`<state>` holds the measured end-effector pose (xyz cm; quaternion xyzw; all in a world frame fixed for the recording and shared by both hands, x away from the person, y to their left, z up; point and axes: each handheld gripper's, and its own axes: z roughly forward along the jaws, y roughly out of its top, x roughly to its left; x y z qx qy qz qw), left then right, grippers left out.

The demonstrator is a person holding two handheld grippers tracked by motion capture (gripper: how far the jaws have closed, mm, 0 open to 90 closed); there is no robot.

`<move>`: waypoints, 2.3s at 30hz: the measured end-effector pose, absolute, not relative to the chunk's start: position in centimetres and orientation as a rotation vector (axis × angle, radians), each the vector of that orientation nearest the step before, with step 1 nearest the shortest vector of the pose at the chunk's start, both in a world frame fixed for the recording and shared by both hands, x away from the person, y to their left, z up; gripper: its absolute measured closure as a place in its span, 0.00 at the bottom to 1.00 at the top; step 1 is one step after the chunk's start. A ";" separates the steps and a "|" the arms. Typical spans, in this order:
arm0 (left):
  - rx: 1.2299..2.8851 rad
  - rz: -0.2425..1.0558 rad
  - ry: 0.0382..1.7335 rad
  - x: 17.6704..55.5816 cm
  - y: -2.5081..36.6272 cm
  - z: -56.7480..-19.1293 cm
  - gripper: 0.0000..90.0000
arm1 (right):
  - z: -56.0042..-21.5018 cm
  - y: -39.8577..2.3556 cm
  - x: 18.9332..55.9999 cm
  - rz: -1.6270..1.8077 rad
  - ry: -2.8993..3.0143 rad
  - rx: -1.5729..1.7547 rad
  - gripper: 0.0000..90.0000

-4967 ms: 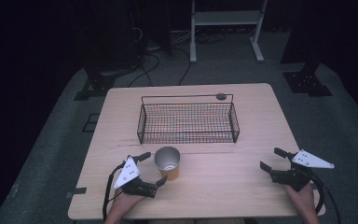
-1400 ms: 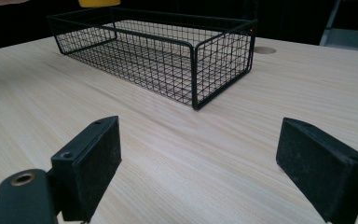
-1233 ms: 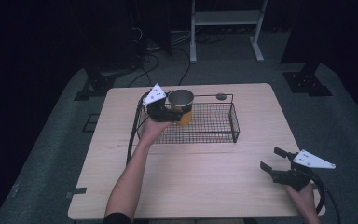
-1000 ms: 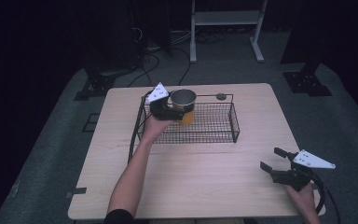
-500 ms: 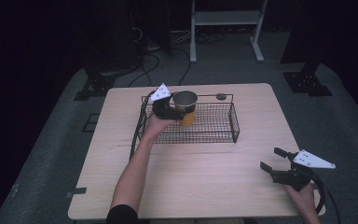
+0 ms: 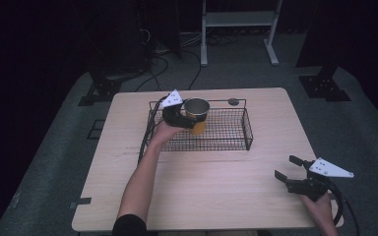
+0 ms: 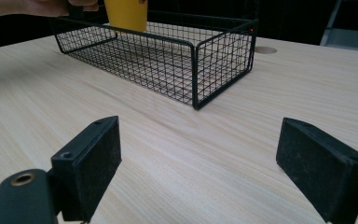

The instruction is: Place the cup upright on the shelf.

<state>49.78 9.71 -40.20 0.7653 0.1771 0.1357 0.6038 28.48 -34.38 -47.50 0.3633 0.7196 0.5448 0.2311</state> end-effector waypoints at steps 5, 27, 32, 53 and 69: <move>1.824 0.310 0.397 50.3 9.5 -40.1 0.12 | -47.5 -34.4 28.5 1.498 1.978 1.000 0.14; 2.003 0.241 0.334 52.0 8.1 -41.0 0.12 | -47.5 -34.4 28.5 1.500 1.980 0.993 0.14; 2.032 0.234 0.330 52.1 8.1 -41.4 0.12 | -47.5 -34.4 28.5 1.501 1.980 0.993 0.14; 2.048 0.237 0.326 52.2 8.3 -41.0 0.03 | -47.5 -34.3 28.5 1.498 1.980 0.993 0.14; 2.020 0.258 0.335 52.0 8.7 -40.3 0.02 | -47.5 -34.4 28.5 1.500 1.985 0.988 0.14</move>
